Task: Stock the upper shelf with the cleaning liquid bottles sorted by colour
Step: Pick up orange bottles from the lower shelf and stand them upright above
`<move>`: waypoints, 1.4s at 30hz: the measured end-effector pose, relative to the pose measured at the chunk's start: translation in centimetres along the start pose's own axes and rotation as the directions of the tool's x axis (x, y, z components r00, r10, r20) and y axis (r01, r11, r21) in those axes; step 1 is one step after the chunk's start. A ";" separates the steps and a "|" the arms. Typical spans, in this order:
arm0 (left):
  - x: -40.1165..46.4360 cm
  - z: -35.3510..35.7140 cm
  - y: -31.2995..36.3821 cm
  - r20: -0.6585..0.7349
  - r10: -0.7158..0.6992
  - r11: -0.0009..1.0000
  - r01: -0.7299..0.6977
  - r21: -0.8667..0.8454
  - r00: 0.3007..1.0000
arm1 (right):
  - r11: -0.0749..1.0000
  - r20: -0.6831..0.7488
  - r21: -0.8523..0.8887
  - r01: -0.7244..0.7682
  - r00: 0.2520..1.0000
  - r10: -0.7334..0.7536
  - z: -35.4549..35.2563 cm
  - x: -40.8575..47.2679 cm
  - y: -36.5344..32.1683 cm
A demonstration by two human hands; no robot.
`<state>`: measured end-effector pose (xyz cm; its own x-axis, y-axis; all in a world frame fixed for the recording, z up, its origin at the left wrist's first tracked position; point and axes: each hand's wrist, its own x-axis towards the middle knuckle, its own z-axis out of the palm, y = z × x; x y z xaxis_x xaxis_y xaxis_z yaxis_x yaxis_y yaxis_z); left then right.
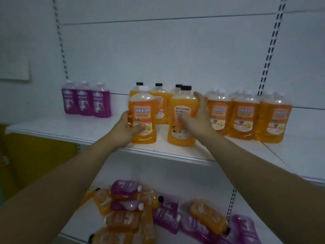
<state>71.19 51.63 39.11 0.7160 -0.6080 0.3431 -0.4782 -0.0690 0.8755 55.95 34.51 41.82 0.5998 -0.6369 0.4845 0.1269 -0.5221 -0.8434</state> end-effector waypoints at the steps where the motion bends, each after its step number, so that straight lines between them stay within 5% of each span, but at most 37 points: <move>1: 0.4 -0.9 -0.4 -0.007 -0.008 1.000 0.008 0.024 1.000 | 1.000 0.055 0.014 -0.012 0.998 0.011 0.8 0.5 0.2; 15: 6.1 -13.3 -6.8 0.086 -0.012 0.989 -0.001 0.150 0.996 | 0.981 0.044 -0.148 -0.128 0.990 0.136 14.3 5.5 0.5; 21: 6.8 -13.6 -8.3 0.122 0.033 0.998 -0.039 0.040 0.992 | 0.956 -0.071 -0.235 -0.177 0.984 0.165 17.9 6.1 0.2; 34: 7.0 -13.4 -8.7 0.132 0.049 0.999 -0.046 -0.028 0.990 | 0.939 -0.085 -0.277 -0.205 0.978 0.188 21.2 9.1 1.2; 42: 7.3 -14.0 -8.6 0.134 0.019 1.000 -0.016 -0.026 0.991 | 0.897 0.036 -0.379 -0.226 0.965 0.258 20.4 8.3 1.6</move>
<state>87.70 58.87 38.84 0.6318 -0.7099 0.3111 -0.4763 -0.0389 0.8784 77.29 39.97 39.71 0.6402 -0.7293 0.2414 -0.3210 -0.5394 -0.7784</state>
